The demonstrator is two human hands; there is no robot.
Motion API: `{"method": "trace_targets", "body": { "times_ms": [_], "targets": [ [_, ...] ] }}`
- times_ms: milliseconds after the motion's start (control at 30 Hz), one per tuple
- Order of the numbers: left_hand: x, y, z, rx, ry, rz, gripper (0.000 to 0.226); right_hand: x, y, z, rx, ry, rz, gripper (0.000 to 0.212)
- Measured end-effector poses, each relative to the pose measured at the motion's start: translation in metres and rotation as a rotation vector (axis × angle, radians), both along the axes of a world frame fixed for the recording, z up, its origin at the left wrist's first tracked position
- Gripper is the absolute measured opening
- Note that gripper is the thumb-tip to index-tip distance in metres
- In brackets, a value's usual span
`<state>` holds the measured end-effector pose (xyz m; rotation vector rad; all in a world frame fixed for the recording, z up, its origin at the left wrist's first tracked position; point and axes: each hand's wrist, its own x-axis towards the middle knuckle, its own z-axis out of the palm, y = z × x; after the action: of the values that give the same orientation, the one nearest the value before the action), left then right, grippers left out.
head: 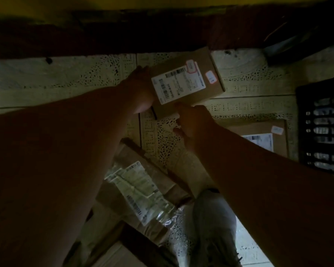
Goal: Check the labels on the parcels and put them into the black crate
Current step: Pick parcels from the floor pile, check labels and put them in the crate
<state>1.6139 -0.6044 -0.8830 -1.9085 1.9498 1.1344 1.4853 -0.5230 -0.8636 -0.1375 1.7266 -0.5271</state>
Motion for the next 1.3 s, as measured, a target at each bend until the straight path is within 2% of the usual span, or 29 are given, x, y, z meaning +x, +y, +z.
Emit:
{"method": "trace_targets", "body": {
  "times_ms": [67,133,200,267,367,433,467,533,600,733,800,900,1067,1167,1300],
  "targets": [
    [-0.003,-0.005,0.001,0.023,-0.061,0.030,0.069,0.001,-0.007,-0.001,-0.008,-0.012,-0.007,0.051],
    [-0.005,-0.006,0.010,0.047,-0.181,0.006,0.067,0.002,-0.011,-0.002,0.003,-0.033,-0.040,0.045],
    [-0.002,0.000,0.021,0.022,-0.213,-0.003,0.060,0.001,-0.007,0.005,0.033,-0.021,-0.063,0.042],
    [0.001,0.010,0.038,-0.008,-0.076,0.144,0.049,0.000,0.003,0.015,0.046,-0.002,-0.068,0.044],
    [0.008,0.034,0.074,0.021,0.101,0.378,0.038,0.002,0.023,0.044,0.030,0.070,-0.030,0.061],
    [0.020,0.049,0.110,0.087,0.213,0.480,0.048,0.006,0.034,0.078,-0.007,0.144,0.018,0.053],
    [0.027,0.057,0.131,0.137,0.266,0.508,0.061,0.009,0.038,0.099,-0.029,0.172,0.033,0.044],
    [0.041,0.071,0.182,0.232,0.351,0.529,0.085,0.018,0.043,0.150,-0.088,0.204,0.060,0.033],
    [0.057,0.084,0.239,0.231,0.439,0.582,0.087,0.033,0.045,0.212,-0.173,0.241,0.114,0.033],
    [0.085,0.119,0.378,0.111,0.740,0.936,0.042,0.073,0.057,0.359,-0.410,0.292,0.196,0.037],
    [0.093,0.139,0.454,-0.029,0.744,1.037,0.026,0.092,0.070,0.432,-0.531,0.346,0.228,0.042],
    [0.104,0.174,0.565,-0.213,0.743,1.052,0.024,0.111,0.097,0.532,-0.676,0.428,0.331,0.056],
    [0.124,0.241,0.718,-0.373,0.805,0.984,0.020,0.125,0.155,0.691,-0.832,0.486,0.390,0.068],
    [0.137,0.276,0.787,-0.468,0.793,0.930,0.018,0.137,0.188,0.764,-0.919,0.494,0.382,0.066],
    [0.147,0.310,0.848,-0.595,0.741,0.909,0.024,0.148,0.215,0.823,-1.031,0.390,0.390,0.065]
  ]
}}
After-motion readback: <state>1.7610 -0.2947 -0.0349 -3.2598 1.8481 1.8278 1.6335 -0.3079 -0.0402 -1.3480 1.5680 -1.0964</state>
